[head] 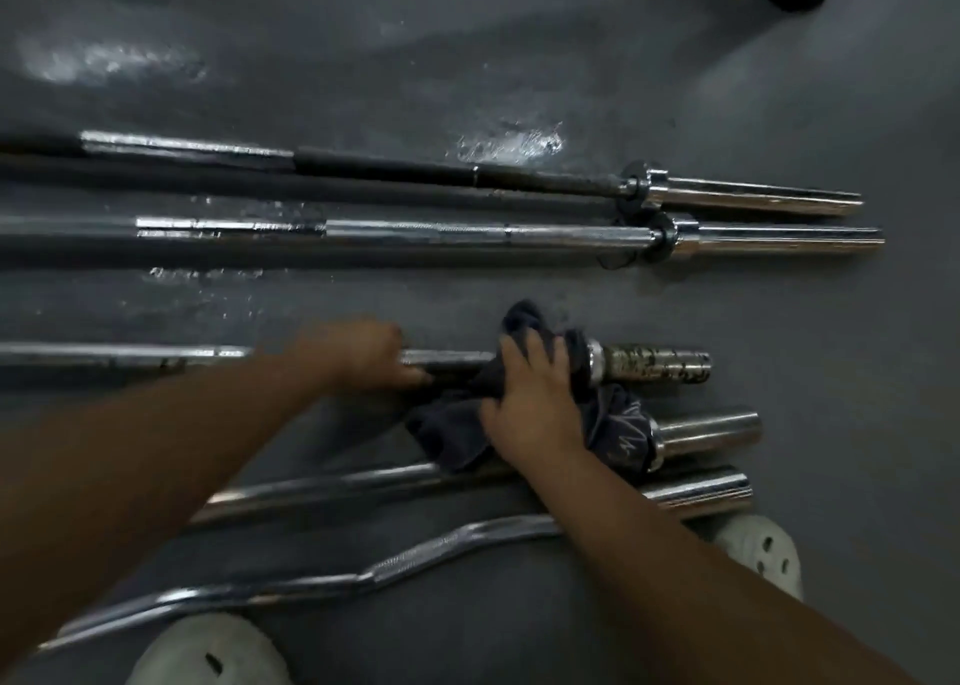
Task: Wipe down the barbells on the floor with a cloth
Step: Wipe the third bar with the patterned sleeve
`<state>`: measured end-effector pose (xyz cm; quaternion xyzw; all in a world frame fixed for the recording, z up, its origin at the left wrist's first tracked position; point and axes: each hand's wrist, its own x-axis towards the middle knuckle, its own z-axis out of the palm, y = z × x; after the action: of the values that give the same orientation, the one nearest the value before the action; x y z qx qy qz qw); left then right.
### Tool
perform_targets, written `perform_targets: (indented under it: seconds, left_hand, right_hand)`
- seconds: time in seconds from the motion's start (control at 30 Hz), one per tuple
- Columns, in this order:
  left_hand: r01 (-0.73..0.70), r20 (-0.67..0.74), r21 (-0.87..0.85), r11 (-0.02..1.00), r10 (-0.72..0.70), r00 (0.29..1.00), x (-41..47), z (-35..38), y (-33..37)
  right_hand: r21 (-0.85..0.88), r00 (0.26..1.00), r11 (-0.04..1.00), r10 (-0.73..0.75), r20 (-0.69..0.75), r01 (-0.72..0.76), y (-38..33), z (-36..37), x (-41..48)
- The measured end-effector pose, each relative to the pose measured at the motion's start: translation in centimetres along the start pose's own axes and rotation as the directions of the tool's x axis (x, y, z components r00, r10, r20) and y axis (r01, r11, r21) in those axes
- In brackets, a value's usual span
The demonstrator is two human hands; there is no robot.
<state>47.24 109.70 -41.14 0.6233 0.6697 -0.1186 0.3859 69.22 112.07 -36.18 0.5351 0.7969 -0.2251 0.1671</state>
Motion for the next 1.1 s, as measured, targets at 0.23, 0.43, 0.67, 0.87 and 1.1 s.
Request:
perform_targets:
  seconds: [0.23, 0.43, 0.67, 0.87, 1.1]
  left_hand:
    - [-0.039, -0.286, 0.140, 0.989, 0.078, 0.955, -3.3, 1.5, 0.0]
    - [-0.023, -0.432, 0.254, 0.967, 0.134, 0.892, -2.8, 1.8, -1.4]
    - [-0.004, 0.064, -0.157, 0.988, 0.014, 0.998, -1.1, -1.2, -1.4]
    - [-0.052, -0.502, 0.283, 0.958, 0.195, 0.843, -4.7, 4.0, -1.0]
    - [-0.021, 0.060, -0.097, 0.995, 0.027, 0.998, -1.3, -0.6, -2.5]
  right_hand:
    - [-0.020, 0.993, 0.999, 0.040, -0.113, -0.043, 2.6, -0.6, -0.3]
    - [-0.026, 0.985, 0.986, -0.168, -0.030, 0.168, -3.2, 1.2, -0.8]
    - [0.036, 0.984, 0.996, 0.082, -0.157, -0.077, -1.7, 1.4, -0.5]
    - [-0.019, 0.994, 0.998, 0.060, -0.092, -0.062, 2.2, -1.0, 0.4]
    - [-0.061, 0.981, 0.979, -0.192, 0.020, 0.193, -1.8, 0.3, 0.3]
